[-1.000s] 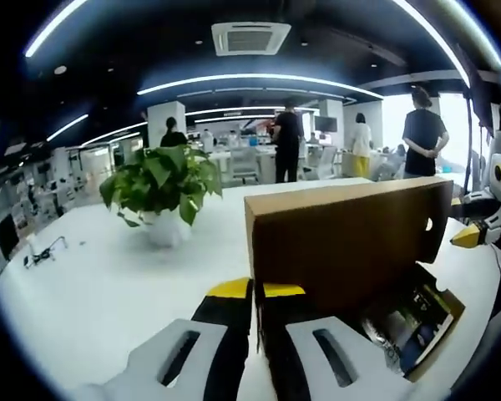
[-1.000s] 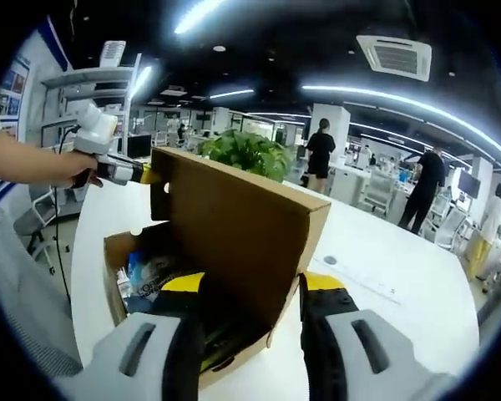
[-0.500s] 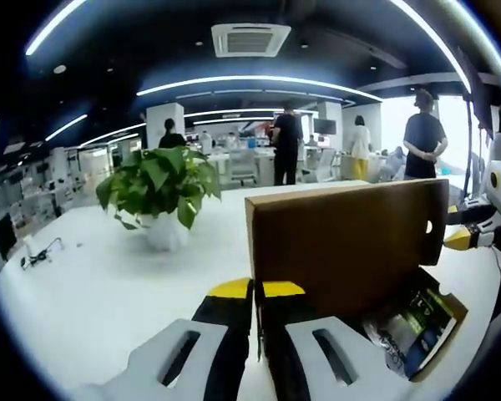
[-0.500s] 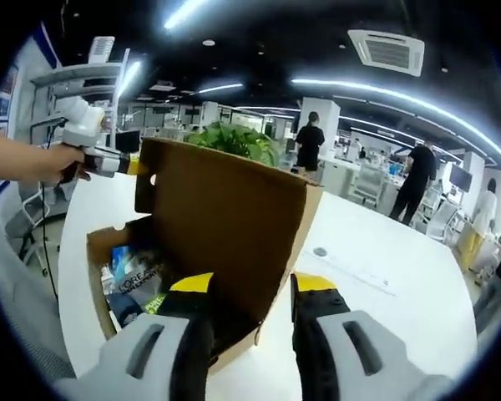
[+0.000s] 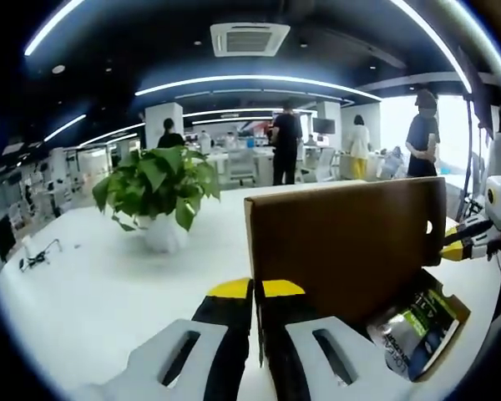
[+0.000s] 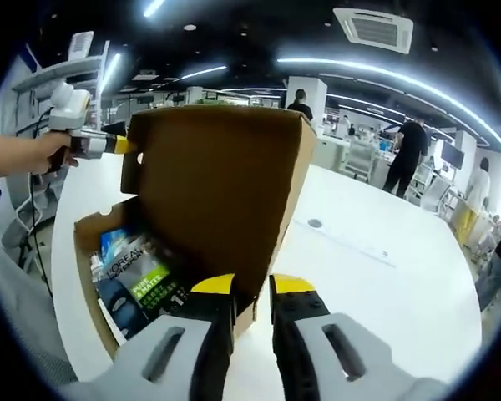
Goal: Operate the shoe box by opening the lid, removing the specified soft item, and placing it in the target area until the item is outside and the box remains undamaged.
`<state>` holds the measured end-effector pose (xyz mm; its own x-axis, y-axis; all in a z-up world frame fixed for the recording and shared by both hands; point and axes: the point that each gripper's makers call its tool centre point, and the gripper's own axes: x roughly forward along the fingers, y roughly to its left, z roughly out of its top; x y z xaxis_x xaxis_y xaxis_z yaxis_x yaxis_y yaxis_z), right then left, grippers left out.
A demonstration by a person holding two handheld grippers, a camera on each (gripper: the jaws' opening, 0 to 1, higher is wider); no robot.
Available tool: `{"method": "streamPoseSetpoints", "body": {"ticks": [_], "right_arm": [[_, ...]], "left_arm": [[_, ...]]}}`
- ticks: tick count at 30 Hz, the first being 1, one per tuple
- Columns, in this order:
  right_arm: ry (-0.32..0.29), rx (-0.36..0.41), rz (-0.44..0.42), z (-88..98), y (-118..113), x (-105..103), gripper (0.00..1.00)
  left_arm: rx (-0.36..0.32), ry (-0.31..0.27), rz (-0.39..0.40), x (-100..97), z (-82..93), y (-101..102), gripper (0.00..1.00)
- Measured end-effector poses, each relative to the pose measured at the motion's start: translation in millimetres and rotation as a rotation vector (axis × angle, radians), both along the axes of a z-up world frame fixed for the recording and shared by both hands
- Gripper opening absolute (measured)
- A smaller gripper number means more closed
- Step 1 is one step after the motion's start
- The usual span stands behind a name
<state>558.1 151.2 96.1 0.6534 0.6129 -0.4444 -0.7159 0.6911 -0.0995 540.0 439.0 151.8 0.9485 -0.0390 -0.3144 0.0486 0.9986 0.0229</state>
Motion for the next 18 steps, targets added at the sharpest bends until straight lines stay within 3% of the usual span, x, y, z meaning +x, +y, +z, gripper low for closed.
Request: {"method": "streamPoseSetpoints", "body": {"ticks": [8,18], "right_arm": [[0.028,-0.021,-0.051,-10.4,-8,6,0.03],[0.028,-0.048,-0.063,-11.5,-8,9,0.02]], "left_arm": [[0.001,0.004,-0.006,6.3,-1.7,2,0.00],[0.021,0.026,-0.020,13.0,-8.0,1,0.01]]}}
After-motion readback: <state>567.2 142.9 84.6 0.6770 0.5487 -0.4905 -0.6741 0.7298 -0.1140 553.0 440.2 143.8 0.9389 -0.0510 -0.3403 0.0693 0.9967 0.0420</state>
